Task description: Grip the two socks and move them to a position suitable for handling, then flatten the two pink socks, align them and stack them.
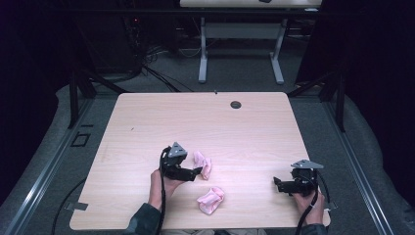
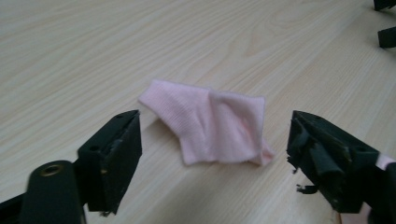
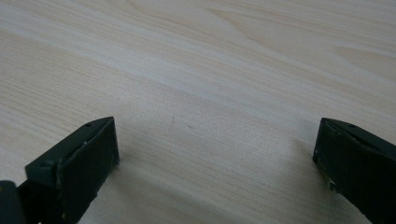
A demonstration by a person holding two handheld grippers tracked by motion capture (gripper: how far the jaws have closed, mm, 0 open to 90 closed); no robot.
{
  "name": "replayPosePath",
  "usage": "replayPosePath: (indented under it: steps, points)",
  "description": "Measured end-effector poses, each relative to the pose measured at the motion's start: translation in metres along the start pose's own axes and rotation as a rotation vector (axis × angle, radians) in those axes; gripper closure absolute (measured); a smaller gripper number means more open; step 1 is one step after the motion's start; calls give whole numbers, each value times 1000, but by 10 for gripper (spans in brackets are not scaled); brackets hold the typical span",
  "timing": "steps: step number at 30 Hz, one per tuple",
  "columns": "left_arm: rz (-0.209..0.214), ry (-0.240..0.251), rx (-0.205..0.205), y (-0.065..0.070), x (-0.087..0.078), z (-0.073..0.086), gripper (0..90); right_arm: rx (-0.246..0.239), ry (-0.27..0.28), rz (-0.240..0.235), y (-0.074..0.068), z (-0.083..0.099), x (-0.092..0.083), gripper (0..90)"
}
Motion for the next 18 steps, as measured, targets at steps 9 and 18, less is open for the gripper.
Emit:
replayPosePath:
  steps: [9, 18]
  points:
    - [-56, 10, -30, -4, -41, 23, 114, 9, 7, -87, -20, -5, -7, 0]
    - [-77, 19, -76, -1, -61, 44, 96, -101, 30, -240, -80, -28, -22, 79]
Point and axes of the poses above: each handheld gripper's, and its own axes: x roughly forward along the jaws, z roughly out of its underside, y roughly to its right, the point moved 4 cm from there along x, roughly forward along the jaws, and after that the axes turned 10 degrees about y, right-handed, at the moved point
